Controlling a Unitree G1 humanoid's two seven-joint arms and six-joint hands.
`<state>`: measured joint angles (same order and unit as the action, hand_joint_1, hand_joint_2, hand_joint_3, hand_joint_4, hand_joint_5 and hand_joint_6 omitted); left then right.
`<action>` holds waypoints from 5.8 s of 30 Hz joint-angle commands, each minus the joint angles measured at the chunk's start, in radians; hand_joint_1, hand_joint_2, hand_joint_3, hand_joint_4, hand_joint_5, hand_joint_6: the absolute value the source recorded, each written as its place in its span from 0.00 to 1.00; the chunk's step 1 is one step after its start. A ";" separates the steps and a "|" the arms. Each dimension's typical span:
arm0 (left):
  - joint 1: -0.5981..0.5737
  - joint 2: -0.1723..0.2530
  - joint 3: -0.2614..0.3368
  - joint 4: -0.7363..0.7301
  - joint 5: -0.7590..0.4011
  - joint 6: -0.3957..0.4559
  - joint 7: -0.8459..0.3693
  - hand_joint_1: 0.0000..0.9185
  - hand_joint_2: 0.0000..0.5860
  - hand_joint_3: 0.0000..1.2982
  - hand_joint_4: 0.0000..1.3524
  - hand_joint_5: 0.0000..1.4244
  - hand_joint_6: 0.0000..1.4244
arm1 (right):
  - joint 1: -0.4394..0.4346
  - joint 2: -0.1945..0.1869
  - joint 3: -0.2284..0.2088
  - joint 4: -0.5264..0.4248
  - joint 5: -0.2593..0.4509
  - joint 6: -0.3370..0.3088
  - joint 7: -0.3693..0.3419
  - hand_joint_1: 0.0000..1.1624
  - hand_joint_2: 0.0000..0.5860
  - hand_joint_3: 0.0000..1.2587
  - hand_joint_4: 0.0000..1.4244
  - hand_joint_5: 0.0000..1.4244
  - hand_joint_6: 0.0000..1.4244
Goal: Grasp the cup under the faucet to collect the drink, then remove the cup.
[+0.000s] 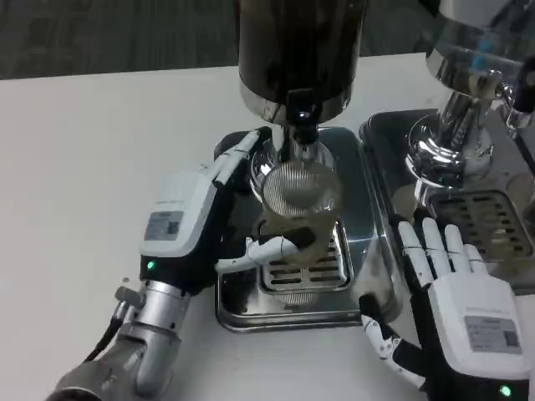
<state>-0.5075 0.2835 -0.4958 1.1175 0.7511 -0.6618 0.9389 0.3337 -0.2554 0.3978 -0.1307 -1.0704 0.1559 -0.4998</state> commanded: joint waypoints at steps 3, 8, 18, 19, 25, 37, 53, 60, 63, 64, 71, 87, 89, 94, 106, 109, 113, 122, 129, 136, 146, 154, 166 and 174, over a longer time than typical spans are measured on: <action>0.134 0.080 0.085 -0.221 -0.032 -0.071 0.063 0.03 0.00 0.12 0.16 0.38 0.27 | 0.006 -0.006 -0.016 -0.006 0.031 -0.018 -0.001 0.36 0.71 0.04 0.00 0.00 0.06; 0.194 0.143 0.156 -0.364 -0.107 -0.131 -0.061 0.00 0.00 0.03 0.01 0.21 0.17 | -0.006 -0.006 -0.032 0.004 0.066 -0.029 0.018 0.36 0.63 0.00 0.00 0.00 0.04; 0.205 0.231 0.265 -0.517 -0.588 -0.379 -0.598 0.00 0.00 0.00 0.00 0.12 0.11 | -0.034 -0.017 -0.072 0.020 0.171 -0.089 0.045 0.38 0.52 0.00 0.00 0.00 0.02; 0.203 0.232 0.271 -0.527 -0.627 -0.383 -0.646 0.00 0.00 0.00 0.00 0.12 0.11 | -0.036 -0.017 -0.073 0.022 0.179 -0.094 0.047 0.38 0.52 0.00 0.00 0.00 0.02; 0.191 0.217 0.292 -0.571 -0.798 -0.368 -0.926 0.00 0.00 0.00 0.00 0.08 0.09 | -0.047 -0.008 -0.074 0.042 0.214 -0.116 0.043 0.38 0.52 0.00 0.00 0.00 0.02; 0.090 0.096 0.331 -0.554 -0.976 -0.259 -1.323 0.00 0.06 0.09 0.00 0.11 0.10 | -0.038 0.018 -0.072 0.051 0.208 -0.122 0.021 0.39 0.52 0.00 0.00 0.00 0.03; 0.038 -0.007 0.390 -0.459 -0.924 -0.284 -1.456 0.00 0.14 0.21 0.09 0.20 0.17 | -0.010 0.048 -0.075 0.047 0.195 -0.112 -0.007 0.39 0.52 0.00 0.00 0.00 0.03; 0.104 -0.007 0.385 -0.538 -0.882 -0.314 -1.465 0.00 0.15 0.22 0.09 0.20 0.18 | -0.021 0.041 -0.076 0.056 0.202 -0.121 0.006 0.39 0.52 0.00 0.00 0.00 0.03; 0.123 -0.001 0.384 -0.568 -0.861 -0.318 -1.461 0.00 0.15 0.23 0.09 0.20 0.18 | -0.028 0.037 -0.076 0.061 0.206 -0.125 0.013 0.39 0.52 0.00 0.00 0.00 0.03; 0.128 0.001 0.384 -0.577 -0.854 -0.318 -1.459 0.00 0.15 0.23 0.09 0.20 0.18 | -0.029 0.036 -0.075 0.062 0.207 -0.126 0.014 0.39 0.52 0.00 0.00 0.00 0.03; 0.159 0.021 0.393 -0.588 -0.787 -0.338 -1.437 0.00 0.17 0.24 0.09 0.21 0.20 | -0.037 0.035 -0.074 0.071 0.221 -0.133 0.023 0.40 0.54 0.00 0.00 0.00 0.04; 0.202 0.082 0.388 -0.621 -0.597 -0.420 -1.300 0.00 0.18 0.20 0.09 0.20 0.20 | -0.066 0.032 -0.085 0.105 0.274 -0.171 0.036 0.41 0.53 0.00 0.00 0.00 0.05; 0.204 0.085 0.384 -0.625 -0.591 -0.420 -1.289 0.00 0.18 0.20 0.09 0.20 0.20 | -0.073 0.033 -0.094 0.114 0.298 -0.185 0.039 0.41 0.53 0.00 0.00 0.00 0.05; 0.211 0.089 0.373 -0.635 -0.581 -0.417 -1.273 0.00 0.19 0.20 0.09 0.20 0.20 | -0.092 0.026 -0.102 0.126 0.323 -0.205 0.046 0.42 0.53 0.00 0.00 0.00 0.06; 0.213 0.091 0.359 -0.647 -0.581 -0.401 -1.253 0.00 0.20 0.20 0.08 0.20 0.19 | -0.224 0.004 -0.158 0.254 0.562 -0.375 0.198 0.44 0.44 0.00 0.00 0.00 0.09; 0.217 0.091 0.352 -0.649 -0.593 -0.398 -1.255 0.00 0.21 0.20 0.08 0.20 0.20 | -0.257 0.006 -0.170 0.285 0.599 -0.392 0.235 0.44 0.40 0.00 0.00 0.00 0.08; 0.221 0.096 0.345 -0.656 -0.599 -0.396 -1.255 0.00 0.22 0.21 0.08 0.20 0.20 | -0.298 0.012 -0.178 0.324 0.629 -0.401 0.273 0.44 0.36 0.00 0.00 0.00 0.06; 0.236 0.103 0.346 -0.690 -0.611 -0.376 -1.251 0.00 0.22 0.22 0.09 0.21 0.20 | -0.364 0.018 -0.175 0.383 0.652 -0.415 0.332 0.46 0.34 0.00 0.00 0.00 0.04; 0.246 0.100 0.346 -0.711 -0.612 -0.362 -1.248 0.00 0.23 0.23 0.09 0.21 0.20 | -0.426 0.029 -0.171 0.440 0.648 -0.426 0.336 0.49 0.34 0.00 0.00 0.00 0.02; 0.259 0.100 0.351 -0.735 -0.615 -0.344 -1.243 0.00 0.26 0.24 0.10 0.22 0.20 | -0.478 0.042 -0.172 0.503 0.659 -0.452 0.343 0.50 0.33 0.00 0.00 0.00 0.03; 0.271 0.105 0.362 -0.752 -0.608 -0.327 -1.230 0.00 0.27 0.24 0.11 0.22 0.20 | -0.533 0.069 -0.166 0.600 0.677 -0.498 0.348 0.51 0.32 0.00 0.00 0.00 0.03; 0.272 0.106 0.382 -0.766 -0.602 -0.322 -1.208 0.00 0.27 0.23 0.09 0.20 0.18 | -0.554 0.078 -0.168 0.640 0.679 -0.516 0.352 0.51 0.33 0.00 0.00 0.00 0.03; 0.274 0.077 0.537 -0.825 -0.596 -0.316 -1.065 0.00 0.29 0.18 0.03 0.14 0.12 | -0.557 0.082 -0.176 0.654 0.683 -0.525 0.349 0.52 0.33 0.00 0.00 0.00 0.04; 0.327 0.071 0.636 -0.847 -0.573 -0.337 -0.984 0.00 0.30 0.18 0.03 0.14 0.11 | -0.543 0.084 -0.177 0.647 0.679 -0.535 0.339 0.52 0.33 0.00 0.00 0.00 0.04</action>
<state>-0.2147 0.3497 0.1091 0.2904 0.1620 -0.9857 -0.0735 -0.2113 -0.1697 0.2281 0.5107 -0.4014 -0.3585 -0.1529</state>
